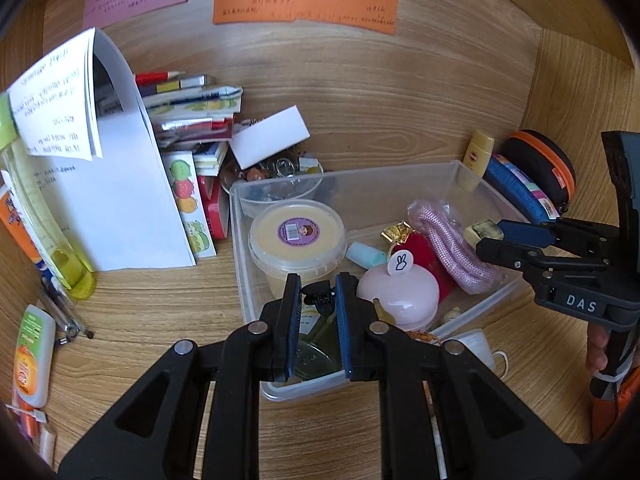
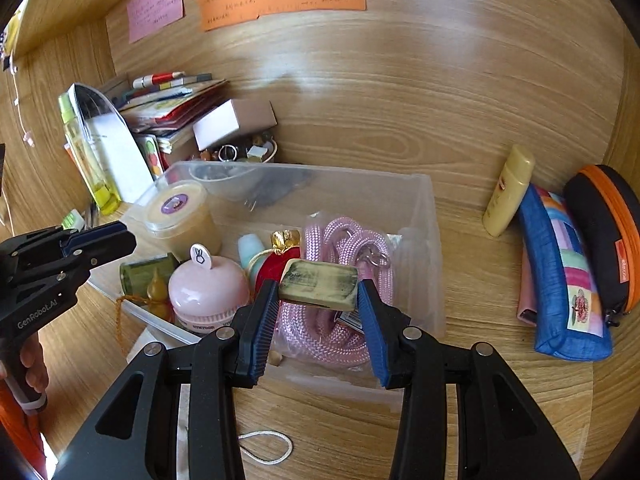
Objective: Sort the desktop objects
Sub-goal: 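Lift and carry the black object and soap bar over the clear box, then open the left tool to drop the black object while the right tool releases the soap bar into the box, then withdraw both tools toward the white drawstring bag and white round container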
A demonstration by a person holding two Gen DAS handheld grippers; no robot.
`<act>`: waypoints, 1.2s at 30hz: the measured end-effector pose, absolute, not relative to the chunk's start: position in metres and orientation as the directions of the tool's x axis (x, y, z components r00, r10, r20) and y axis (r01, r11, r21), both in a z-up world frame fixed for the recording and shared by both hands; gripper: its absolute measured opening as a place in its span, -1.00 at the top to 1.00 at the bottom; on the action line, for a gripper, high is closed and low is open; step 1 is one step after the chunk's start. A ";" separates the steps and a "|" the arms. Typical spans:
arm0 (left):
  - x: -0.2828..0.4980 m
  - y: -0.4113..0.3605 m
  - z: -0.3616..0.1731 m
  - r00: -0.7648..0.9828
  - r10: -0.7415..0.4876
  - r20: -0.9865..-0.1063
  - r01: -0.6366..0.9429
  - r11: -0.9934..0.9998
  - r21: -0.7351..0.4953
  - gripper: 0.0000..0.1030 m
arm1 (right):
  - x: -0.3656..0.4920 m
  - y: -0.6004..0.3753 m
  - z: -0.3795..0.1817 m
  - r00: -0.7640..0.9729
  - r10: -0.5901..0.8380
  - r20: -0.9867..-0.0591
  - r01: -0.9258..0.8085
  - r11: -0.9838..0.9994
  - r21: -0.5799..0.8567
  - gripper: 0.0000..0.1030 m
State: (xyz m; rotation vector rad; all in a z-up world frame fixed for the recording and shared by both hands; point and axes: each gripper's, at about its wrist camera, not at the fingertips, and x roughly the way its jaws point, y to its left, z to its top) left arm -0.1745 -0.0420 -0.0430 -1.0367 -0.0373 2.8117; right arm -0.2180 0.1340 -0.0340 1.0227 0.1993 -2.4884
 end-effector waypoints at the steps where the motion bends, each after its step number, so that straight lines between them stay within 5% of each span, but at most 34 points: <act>1: -0.175 -0.042 -0.044 -0.750 0.144 -0.646 -0.126 -0.989 -0.074 0.69 | -0.218 0.132 -0.035 -0.630 -0.340 -0.698 0.453 -0.891 0.025 0.28; 17: -0.171 -0.044 -0.039 -0.739 0.162 -0.654 -0.134 -0.987 -0.093 0.68 | -0.209 0.120 -0.034 -0.645 -0.314 -0.697 0.463 -0.886 -0.030 0.26; 23: -0.165 -0.046 -0.034 -0.746 0.155 -0.648 -0.126 -0.988 -0.091 0.25 | -0.199 0.121 -0.023 -0.679 -0.304 -0.668 0.448 -0.892 -0.050 -0.17; 36: -0.135 -0.046 -0.019 -0.776 0.143 -0.615 -0.120 -0.990 -0.080 -0.08 | -0.167 0.127 -0.006 -0.713 -0.309 -0.630 0.430 -0.902 -0.044 -0.39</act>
